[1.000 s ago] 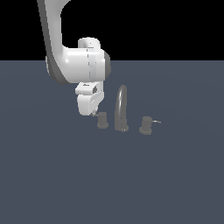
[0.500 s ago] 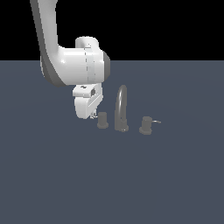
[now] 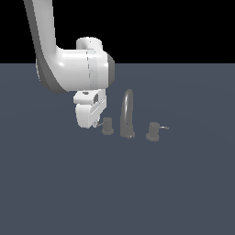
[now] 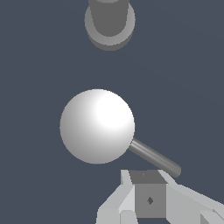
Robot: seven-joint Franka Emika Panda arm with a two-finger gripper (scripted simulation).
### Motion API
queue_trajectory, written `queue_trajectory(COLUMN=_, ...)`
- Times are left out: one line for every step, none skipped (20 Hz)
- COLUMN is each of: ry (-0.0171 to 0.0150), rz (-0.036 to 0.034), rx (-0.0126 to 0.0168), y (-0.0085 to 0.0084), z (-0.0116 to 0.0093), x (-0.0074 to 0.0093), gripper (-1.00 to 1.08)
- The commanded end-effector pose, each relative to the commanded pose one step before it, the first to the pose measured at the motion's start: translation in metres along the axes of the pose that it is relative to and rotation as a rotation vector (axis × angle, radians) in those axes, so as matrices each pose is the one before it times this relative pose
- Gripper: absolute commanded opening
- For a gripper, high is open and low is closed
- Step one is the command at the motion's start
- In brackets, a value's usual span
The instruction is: Turn on the faucet by rotating a designated handle.
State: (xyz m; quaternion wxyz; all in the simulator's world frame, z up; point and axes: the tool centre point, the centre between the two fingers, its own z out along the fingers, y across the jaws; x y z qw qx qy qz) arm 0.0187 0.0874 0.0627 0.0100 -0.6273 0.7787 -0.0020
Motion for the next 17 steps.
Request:
queue_trajectory(ry=0.00845, rz=0.00818, rx=-0.00887, y=0.00724, z=-0.00036, x=0.01441, gripper=-1.0)
queue_trajectory(ry=0.00078, rz=0.00022, rx=-0.00112, y=0.00232, z=-0.00003, x=0.00325, gripper=-1.0)
queue_trajectory(ry=0.00073, rz=0.0002, rx=-0.00105, y=0.00234, z=-0.00008, x=0.00327, gripper=-1.0)
queue_trajectory(ry=0.00073, rz=0.0002, rx=-0.00105, y=0.00235, z=-0.00009, x=0.00329, gripper=-1.0)
queue_trajectory(ry=0.00078, rz=0.00021, rx=-0.00112, y=0.00235, z=-0.00004, x=0.00331, gripper=-1.0)
queue_trajectory(ry=0.00078, rz=0.00021, rx=-0.00112, y=0.00236, z=-0.00005, x=0.00333, gripper=-1.0)
queue_trajectory(ry=0.00073, rz=0.00019, rx=-0.00105, y=0.00237, z=-0.0001, x=0.00335, gripper=-1.0)
queue_trajectory(ry=0.0, rz=0.0, rx=0.0, y=0.0, z=0.0, x=0.0, gripper=-1.0)
queue_trajectory(ry=-0.01093, rz=-0.02133, rx=0.00564, y=-0.0009, z=0.00047, x=-0.0176, gripper=-1.0)
queue_trajectory(ry=0.0014, rz=0.00273, rx=-0.00077, y=-0.00124, z=-0.00009, x=0.007, gripper=-1.0)
queue_trajectory(ry=0.00141, rz=0.00273, rx=-0.00076, y=-0.00125, z=-0.0001, x=0.00702, gripper=-1.0)
queue_trajectory(ry=0.00142, rz=0.00276, rx=-0.00077, y=-0.00127, z=-0.00009, x=0.00707, gripper=-1.0)
queue_trajectory(ry=0.00143, rz=0.00276, rx=-0.00077, y=-0.00128, z=-0.0001, x=0.0071, gripper=-1.0)
queue_trajectory(ry=0.00143, rz=0.00276, rx=-0.00076, y=-0.00129, z=-0.0001, x=0.00712, gripper=-1.0)
queue_trajectory(ry=0.00144, rz=0.00276, rx=-0.00076, y=-0.00131, z=-0.00011, x=0.00715, gripper=-1.0)
queue_trajectory(ry=0.00148, rz=0.00282, rx=-0.00077, y=-0.00135, z=-0.0001, x=0.00721, gripper=-1.0)
queue_trajectory(ry=0.0, rz=0.0, rx=0.0, y=0.0, z=0.0, x=0.0, gripper=-1.0)
